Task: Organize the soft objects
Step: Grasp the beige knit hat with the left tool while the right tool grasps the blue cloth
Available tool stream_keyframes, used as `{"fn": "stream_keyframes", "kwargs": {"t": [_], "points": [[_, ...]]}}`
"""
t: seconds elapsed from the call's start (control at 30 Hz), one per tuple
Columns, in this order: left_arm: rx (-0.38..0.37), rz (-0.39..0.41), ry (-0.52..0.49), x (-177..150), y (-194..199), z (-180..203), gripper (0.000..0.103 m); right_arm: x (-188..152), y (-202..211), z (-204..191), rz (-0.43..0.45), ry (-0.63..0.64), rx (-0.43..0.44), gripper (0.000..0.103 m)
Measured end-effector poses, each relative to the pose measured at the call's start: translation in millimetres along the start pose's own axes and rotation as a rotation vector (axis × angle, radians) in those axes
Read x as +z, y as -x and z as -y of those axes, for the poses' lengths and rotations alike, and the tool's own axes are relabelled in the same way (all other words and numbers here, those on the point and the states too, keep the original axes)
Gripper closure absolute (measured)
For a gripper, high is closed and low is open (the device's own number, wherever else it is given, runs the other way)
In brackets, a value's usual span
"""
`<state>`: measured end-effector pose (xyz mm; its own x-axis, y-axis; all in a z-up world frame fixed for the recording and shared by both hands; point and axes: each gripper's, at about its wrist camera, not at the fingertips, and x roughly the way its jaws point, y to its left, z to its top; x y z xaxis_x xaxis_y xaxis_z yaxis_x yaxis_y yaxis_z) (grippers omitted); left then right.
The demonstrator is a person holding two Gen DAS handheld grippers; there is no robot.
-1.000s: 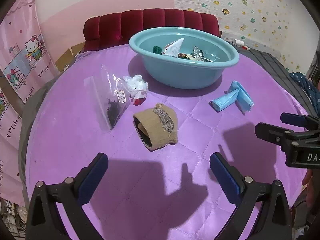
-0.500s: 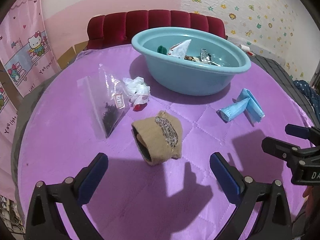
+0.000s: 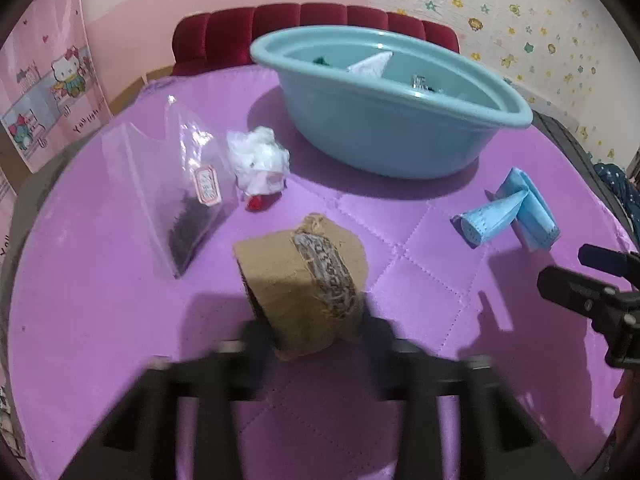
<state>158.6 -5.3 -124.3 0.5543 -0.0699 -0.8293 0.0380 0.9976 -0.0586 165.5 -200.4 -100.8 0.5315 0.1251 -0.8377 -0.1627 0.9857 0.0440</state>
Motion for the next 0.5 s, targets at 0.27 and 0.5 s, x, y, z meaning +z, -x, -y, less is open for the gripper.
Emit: {"fn": "stream_keyframes", "kwargs": {"t": [0.27,0.5], "points": [[-0.041,0.001,0.026,2.9,6.8,-1.0,0.087,9.7,-11.5,2.6,-0.022,0.004,0.006,0.000],[-0.047,0.010,0.004,5.0,13.0,8.5,0.087,16.7,-21.7,9.9,-0.008,-0.014,-0.013,0.003]]}}
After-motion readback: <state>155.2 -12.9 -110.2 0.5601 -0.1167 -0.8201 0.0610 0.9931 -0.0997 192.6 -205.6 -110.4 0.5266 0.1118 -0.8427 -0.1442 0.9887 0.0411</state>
